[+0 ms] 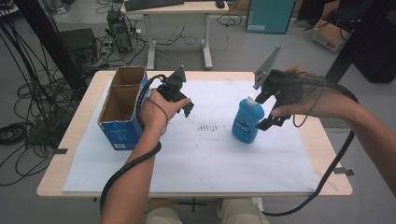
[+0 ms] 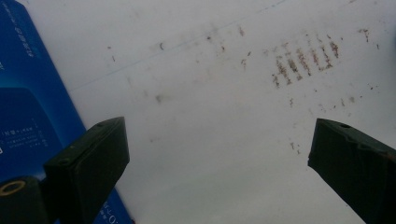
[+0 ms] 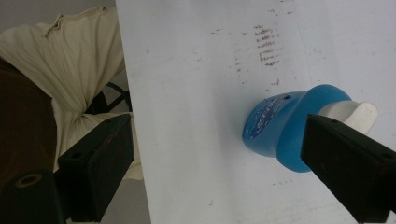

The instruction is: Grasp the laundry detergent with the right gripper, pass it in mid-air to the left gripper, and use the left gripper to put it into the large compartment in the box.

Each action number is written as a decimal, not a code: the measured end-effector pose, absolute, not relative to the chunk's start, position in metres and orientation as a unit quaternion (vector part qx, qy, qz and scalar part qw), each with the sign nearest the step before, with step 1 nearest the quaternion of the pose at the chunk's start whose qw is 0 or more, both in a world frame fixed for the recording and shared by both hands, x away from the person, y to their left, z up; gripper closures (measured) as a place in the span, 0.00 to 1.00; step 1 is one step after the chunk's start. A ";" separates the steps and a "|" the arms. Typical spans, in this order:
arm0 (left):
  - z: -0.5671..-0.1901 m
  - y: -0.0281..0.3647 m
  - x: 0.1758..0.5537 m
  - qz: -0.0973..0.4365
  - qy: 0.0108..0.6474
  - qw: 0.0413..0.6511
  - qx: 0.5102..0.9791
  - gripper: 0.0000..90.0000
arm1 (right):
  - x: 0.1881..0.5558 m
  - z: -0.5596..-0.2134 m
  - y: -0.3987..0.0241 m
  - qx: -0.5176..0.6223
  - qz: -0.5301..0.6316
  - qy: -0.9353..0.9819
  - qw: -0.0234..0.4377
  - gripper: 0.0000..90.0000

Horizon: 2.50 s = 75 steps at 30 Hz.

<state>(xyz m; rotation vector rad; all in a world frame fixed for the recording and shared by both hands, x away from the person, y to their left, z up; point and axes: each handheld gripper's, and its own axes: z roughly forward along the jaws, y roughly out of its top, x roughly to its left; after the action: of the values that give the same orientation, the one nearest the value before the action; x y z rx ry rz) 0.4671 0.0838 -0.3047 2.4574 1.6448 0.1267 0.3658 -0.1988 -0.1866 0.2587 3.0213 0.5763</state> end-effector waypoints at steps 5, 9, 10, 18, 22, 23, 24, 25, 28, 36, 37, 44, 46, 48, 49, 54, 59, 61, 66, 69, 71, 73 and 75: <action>-0.304 0.084 0.465 0.043 0.552 0.091 0.828 0.06 | 0.364 -0.187 -0.203 0.088 0.187 0.978 0.034 0.11; -0.304 0.084 0.463 0.045 0.551 0.094 0.828 0.06 | 0.362 -0.188 -0.210 0.104 0.187 0.976 0.039 0.11; -0.304 0.085 0.463 0.045 0.551 0.094 0.828 0.06 | 0.362 -0.188 -0.213 0.101 0.187 0.976 0.041 0.11; -0.304 0.085 0.462 0.045 0.548 0.096 0.829 0.06 | 0.359 -0.192 -0.234 0.136 0.196 0.969 0.057 0.10; -0.304 0.084 0.461 0.047 0.546 0.097 0.831 0.06 | 0.359 -0.198 -0.246 0.159 0.201 0.964 0.067 0.09; -0.304 0.084 0.461 0.046 0.545 0.096 0.832 0.06 | 0.360 -0.200 -0.249 0.165 0.204 0.962 0.069 0.09; -0.304 0.084 0.461 0.046 0.544 0.096 0.832 0.06 | 0.359 -0.202 -0.252 0.173 0.207 0.961 0.070 0.09; -0.305 0.083 0.460 0.046 0.544 0.096 0.833 0.06 | 0.359 -0.205 -0.255 0.175 0.208 0.960 0.072 0.09; -0.305 0.083 0.460 0.046 0.540 0.095 0.835 0.06 | 0.358 -0.213 -0.262 0.198 0.213 0.954 0.079 0.09; -0.308 0.085 0.456 0.047 0.537 0.098 0.837 0.06 | 0.359 -0.236 -0.281 0.238 0.222 0.942 0.084 0.08; -0.308 0.085 0.456 0.048 0.536 0.098 0.837 0.06 | 0.359 -0.240 -0.282 0.244 0.229 0.939 0.086 0.08; -0.312 0.087 0.456 0.045 0.534 0.100 0.838 0.06 | 0.360 -0.258 -0.285 0.265 0.239 0.929 0.094 0.07; -0.314 0.087 0.456 0.045 0.532 0.100 0.840 0.06 | 0.362 -0.264 -0.285 0.267 0.243 0.927 0.100 0.07; -0.315 0.087 0.456 0.047 0.530 0.101 0.841 0.06 | 0.364 -0.270 -0.285 0.275 0.247 0.923 0.103 0.07; -0.315 0.088 0.456 0.046 0.529 0.101 0.841 0.06 | 0.365 -0.272 -0.285 0.279 0.249 0.921 0.104 0.07; -0.315 0.089 0.456 0.045 0.528 0.102 0.842 0.06 | 0.371 -0.283 -0.285 0.290 0.270 0.911 0.113 0.06; -0.316 0.091 0.455 0.049 0.527 0.104 0.842 0.06 | 0.376 -0.296 -0.283 0.300 0.284 0.903 0.117 0.06; -0.317 0.091 0.455 0.049 0.527 0.103 0.842 0.06 | 0.378 -0.301 -0.282 0.301 0.290 0.900 0.120 0.06; -0.318 0.090 0.454 0.049 0.526 0.103 0.843 0.06 | 0.381 -0.314 -0.278 0.307 0.300 0.895 0.121 0.05; -0.318 0.090 0.454 0.049 0.524 0.102 0.844 0.06 | 0.382 -0.321 -0.276 0.310 0.309 0.891 0.121 0.05; -0.319 0.089 0.454 0.049 0.524 0.101 0.844 0.06 | 0.383 -0.326 -0.275 0.315 0.316 0.887 0.123 0.05; -0.319 0.089 0.454 0.047 0.523 0.100 0.845 0.06 | 0.384 -0.330 -0.275 0.314 0.320 0.885 0.124 0.05; -0.320 0.088 0.454 0.047 0.524 0.101 0.845 0.06 | 0.385 -0.335 -0.273 0.315 0.322 0.884 0.125 0.05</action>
<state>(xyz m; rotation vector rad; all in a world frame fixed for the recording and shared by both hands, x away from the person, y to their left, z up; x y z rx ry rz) 0.4544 0.0883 -0.3200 2.4954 1.5478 0.1382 0.3846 -0.2733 -0.3354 0.9176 2.5767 0.9384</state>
